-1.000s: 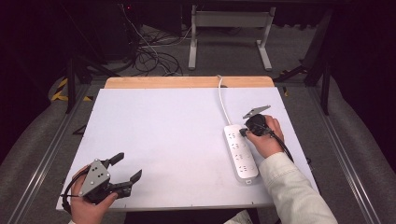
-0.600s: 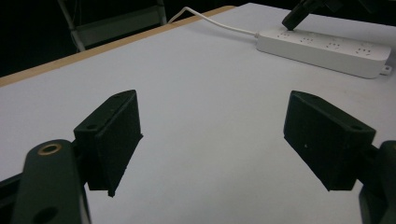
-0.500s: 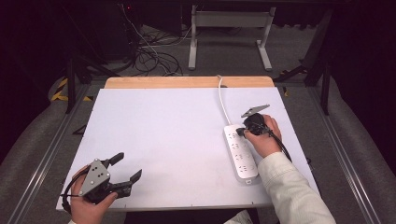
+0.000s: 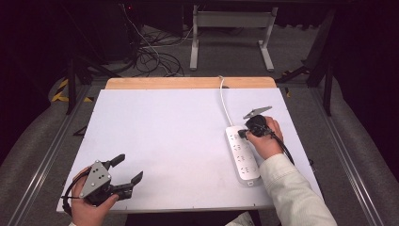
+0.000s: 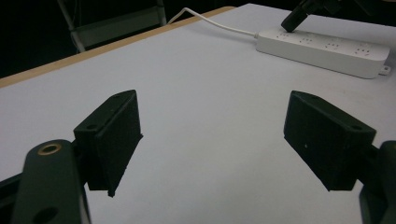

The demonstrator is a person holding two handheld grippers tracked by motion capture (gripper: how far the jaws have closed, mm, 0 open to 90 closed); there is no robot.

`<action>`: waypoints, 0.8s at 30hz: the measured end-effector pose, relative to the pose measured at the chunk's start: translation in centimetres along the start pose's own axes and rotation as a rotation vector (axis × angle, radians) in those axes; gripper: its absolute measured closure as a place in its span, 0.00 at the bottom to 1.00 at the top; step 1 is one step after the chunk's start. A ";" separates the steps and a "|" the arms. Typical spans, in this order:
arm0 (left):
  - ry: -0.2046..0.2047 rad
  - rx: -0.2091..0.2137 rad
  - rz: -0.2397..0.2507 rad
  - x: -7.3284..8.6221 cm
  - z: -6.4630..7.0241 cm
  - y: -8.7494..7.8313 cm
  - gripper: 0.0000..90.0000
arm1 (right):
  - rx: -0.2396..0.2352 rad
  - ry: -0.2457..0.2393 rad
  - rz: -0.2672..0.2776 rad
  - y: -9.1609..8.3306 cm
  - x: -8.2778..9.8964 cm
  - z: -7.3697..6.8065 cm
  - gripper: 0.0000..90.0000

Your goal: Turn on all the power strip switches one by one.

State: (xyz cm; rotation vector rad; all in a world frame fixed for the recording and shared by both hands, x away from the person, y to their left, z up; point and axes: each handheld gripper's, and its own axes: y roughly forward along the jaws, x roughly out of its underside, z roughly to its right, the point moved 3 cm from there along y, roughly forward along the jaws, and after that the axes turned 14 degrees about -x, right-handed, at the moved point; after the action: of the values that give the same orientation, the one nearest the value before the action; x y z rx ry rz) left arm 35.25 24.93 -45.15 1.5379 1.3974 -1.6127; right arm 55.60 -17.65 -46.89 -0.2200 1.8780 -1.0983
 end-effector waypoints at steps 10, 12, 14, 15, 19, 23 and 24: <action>-0.002 0.001 0.003 -0.1 0.1 -0.1 0.22 | 0.016 0.009 0.017 0.1 0.3 -0.1 1.00; 0.000 0.003 0.003 -0.1 0.1 -0.1 0.22 | 0.017 -0.001 0.013 0.1 0.2 -0.1 1.00; -0.001 0.003 0.003 -0.1 0.1 0.0 0.22 | 0.017 -0.010 0.037 -0.3 0.0 -0.3 1.00; -0.008 0.002 0.001 -0.1 0.1 0.0 0.22 | 0.017 -0.019 0.075 -0.8 -0.1 -0.5 1.00; -0.007 -0.002 0.000 -0.1 -0.1 0.1 0.22 | -0.016 -0.055 0.183 -2.8 -1.0 -1.8 1.00; -0.009 -0.002 -0.001 0.0 0.0 0.0 0.22 | -0.035 -0.102 0.237 -4.3 -1.0 -2.8 0.66; -0.004 -0.004 -0.001 0.0 0.0 0.1 0.22 | -0.039 -0.111 0.241 -4.5 -0.9 -3.0 0.59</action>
State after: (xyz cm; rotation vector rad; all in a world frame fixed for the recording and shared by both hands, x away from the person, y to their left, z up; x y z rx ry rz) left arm 35.33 24.94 -45.19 1.5306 1.3992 -1.6116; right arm 52.53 -18.00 -42.30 -0.0724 1.7758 -0.8693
